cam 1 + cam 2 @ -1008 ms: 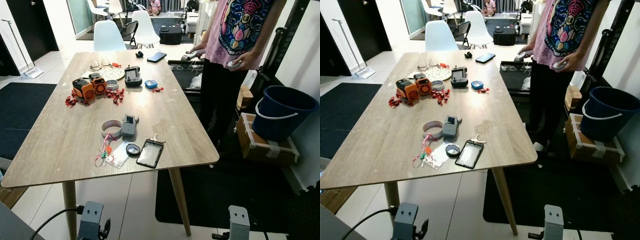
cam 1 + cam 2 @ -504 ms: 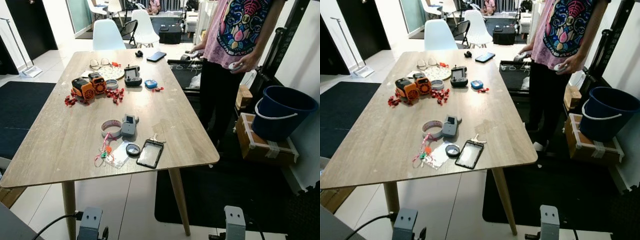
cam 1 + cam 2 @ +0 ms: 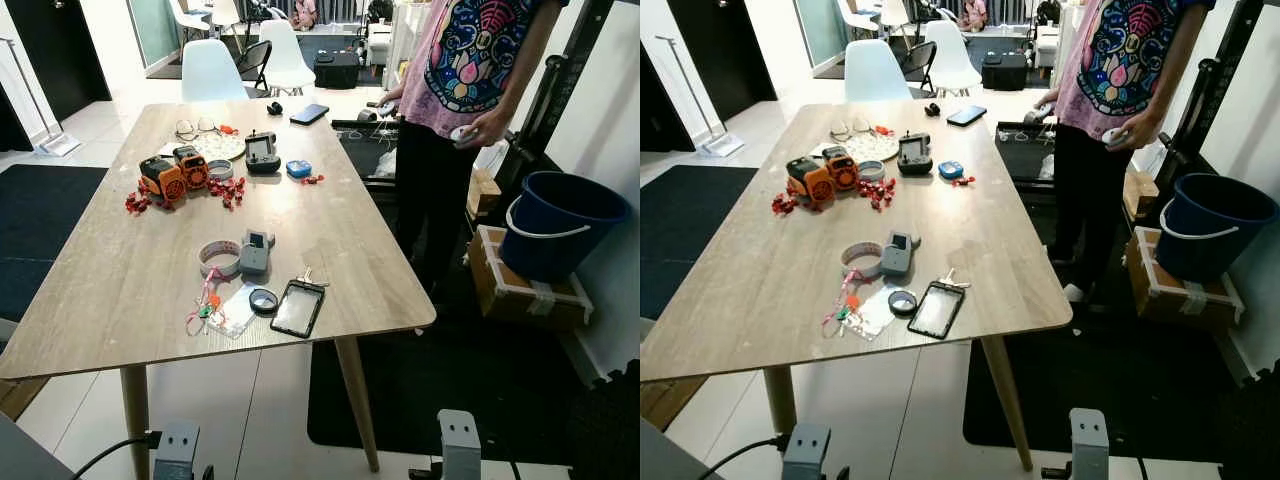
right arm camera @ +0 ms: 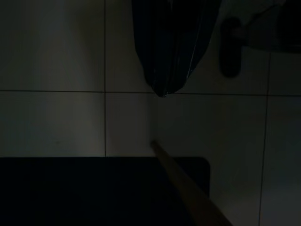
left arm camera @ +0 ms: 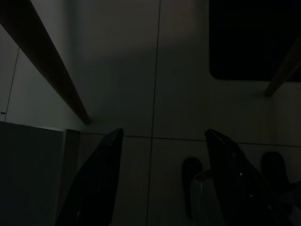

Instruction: Hang keys on a hook

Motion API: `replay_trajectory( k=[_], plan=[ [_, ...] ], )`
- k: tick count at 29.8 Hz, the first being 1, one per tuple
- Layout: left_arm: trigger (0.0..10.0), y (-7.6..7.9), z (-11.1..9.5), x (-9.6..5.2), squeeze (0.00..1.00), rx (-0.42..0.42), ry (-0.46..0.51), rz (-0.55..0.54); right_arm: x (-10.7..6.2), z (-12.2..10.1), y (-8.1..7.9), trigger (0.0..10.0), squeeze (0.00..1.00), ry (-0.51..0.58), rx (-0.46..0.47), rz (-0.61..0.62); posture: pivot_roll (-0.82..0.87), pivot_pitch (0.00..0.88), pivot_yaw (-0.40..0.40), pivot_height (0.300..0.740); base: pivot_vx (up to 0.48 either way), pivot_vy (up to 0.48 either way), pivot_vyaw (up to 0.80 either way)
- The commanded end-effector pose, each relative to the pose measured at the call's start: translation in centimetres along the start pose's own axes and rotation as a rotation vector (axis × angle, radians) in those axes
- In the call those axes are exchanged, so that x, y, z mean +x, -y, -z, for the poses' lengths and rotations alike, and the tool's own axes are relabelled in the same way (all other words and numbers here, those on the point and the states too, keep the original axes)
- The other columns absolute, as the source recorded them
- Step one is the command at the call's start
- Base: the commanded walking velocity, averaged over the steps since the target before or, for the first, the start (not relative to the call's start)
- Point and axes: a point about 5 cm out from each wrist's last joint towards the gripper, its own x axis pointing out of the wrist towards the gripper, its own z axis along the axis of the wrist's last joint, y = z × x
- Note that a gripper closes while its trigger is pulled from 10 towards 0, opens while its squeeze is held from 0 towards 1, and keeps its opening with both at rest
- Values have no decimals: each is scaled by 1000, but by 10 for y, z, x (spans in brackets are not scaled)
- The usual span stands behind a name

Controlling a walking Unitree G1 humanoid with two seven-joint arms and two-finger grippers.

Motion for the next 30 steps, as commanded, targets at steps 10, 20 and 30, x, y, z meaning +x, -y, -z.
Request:
replay_trajectory(
  k=[10, 20, 30],
  plan=[
    [10000, -5, 4, -1, 0, -20, -30, -18, -1, 4, 2, 10000, 0, 1, -21, 8, 20, 0, -2, 740, 0, 0, 0],
    [10000, -6, 8, -3, 0, -25, -38, -28, -3, 10, 2, 10000, 0, -17, -52, 3, 14, 0, 1, 740, 0, 0, 0],
    [10000, -6, 11, -4, 0, -21, -49, -31, -5, 14, 4, 10000, 0, -31, -94, -7, 10, 0, -7, 740, 0, 0, 0]
  ],
)
